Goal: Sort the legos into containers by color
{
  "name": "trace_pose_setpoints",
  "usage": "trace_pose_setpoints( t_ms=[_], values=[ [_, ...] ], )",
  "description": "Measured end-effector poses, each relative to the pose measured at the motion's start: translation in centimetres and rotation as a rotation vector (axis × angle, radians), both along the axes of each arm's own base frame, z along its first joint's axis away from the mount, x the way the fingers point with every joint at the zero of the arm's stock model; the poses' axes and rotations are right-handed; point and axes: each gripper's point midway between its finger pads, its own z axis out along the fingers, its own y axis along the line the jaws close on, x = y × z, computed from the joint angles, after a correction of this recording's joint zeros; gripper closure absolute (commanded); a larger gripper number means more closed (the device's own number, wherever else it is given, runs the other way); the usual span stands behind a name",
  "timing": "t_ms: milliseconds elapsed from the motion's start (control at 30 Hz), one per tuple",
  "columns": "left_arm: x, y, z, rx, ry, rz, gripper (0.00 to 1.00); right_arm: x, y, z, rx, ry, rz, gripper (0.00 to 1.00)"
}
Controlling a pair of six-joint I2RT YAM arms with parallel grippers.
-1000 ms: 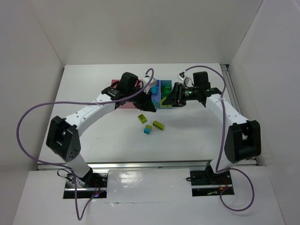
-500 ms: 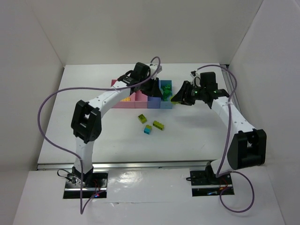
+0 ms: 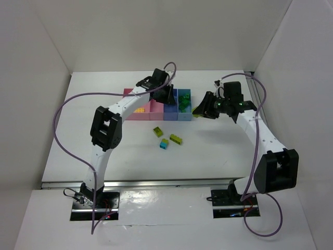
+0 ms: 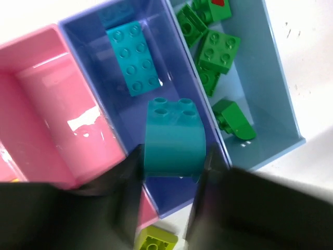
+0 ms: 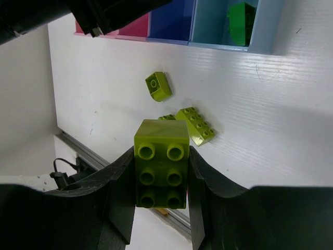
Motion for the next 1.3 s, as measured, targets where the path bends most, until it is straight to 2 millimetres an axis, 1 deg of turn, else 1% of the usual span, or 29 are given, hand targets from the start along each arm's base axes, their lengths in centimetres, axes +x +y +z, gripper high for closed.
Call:
trace_pose_setpoints(
  t_ms=[33,100,267,367,400,500,533,633,767,867,933,1067,1200,1300],
  values=[
    [0.2,0.2,0.1,-0.002,-0.002,0.003,0.52,0.0,0.0,-0.1,0.000,0.001,0.001,0.80],
    [0.4,0.6,0.2,-0.005,0.000,0.010,0.47,0.1,0.0,-0.3,-0.001,0.007,0.003,0.80],
    [0.4,0.9,0.2,-0.015,0.011,0.002,0.42,0.2,0.1,-1.0,-0.004,0.026,0.009,0.80],
    [-0.1,0.8,0.6,-0.018,0.012,-0.028,0.40,0.2,0.1,-1.1,-0.004,0.029,0.014,0.80],
    [-0.4,0.8,0.9,-0.019,0.011,-0.040,0.37,0.2,0.2,-1.1,-0.002,0.029,0.017,0.80],
    [-2.1,0.8,2.4,-0.039,0.015,-0.105,0.29,-0.2,0.7,-0.9,0.022,0.032,0.047,0.80],
    [-2.8,0.9,3.0,-0.052,0.015,-0.132,0.24,-0.3,0.9,-0.7,0.037,0.031,0.065,0.80],
    [-5.9,0.9,5.1,-0.145,0.038,-0.226,0.19,-0.8,2.0,-0.3,0.090,0.023,0.140,0.80],
    [-9.7,2.0,8.2,-0.349,0.052,-0.354,0.17,-2.1,3.4,0.8,0.176,-0.011,0.265,0.80],
    [-11.6,2.4,9.7,-0.492,0.071,-0.439,0.17,-3.0,4.3,1.5,0.239,-0.037,0.348,0.80],
    [-12.6,2.3,10.2,-0.564,0.087,-0.501,0.17,-3.7,4.9,1.7,0.275,-0.046,0.397,0.80],
    [-15.2,1.3,11.4,-0.682,0.142,-0.629,0.16,-5.3,6.3,2.7,0.336,-0.069,0.507,0.80],
    [-17.1,0.3,12.7,-0.756,0.162,-0.745,0.15,-6.7,7.4,3.1,0.362,-0.079,0.590,0.80],
    [-17.9,-0.4,12.7,-0.780,0.188,-0.789,0.15,-7.1,7.9,3.0,0.365,-0.083,0.619,0.80]
  ],
)
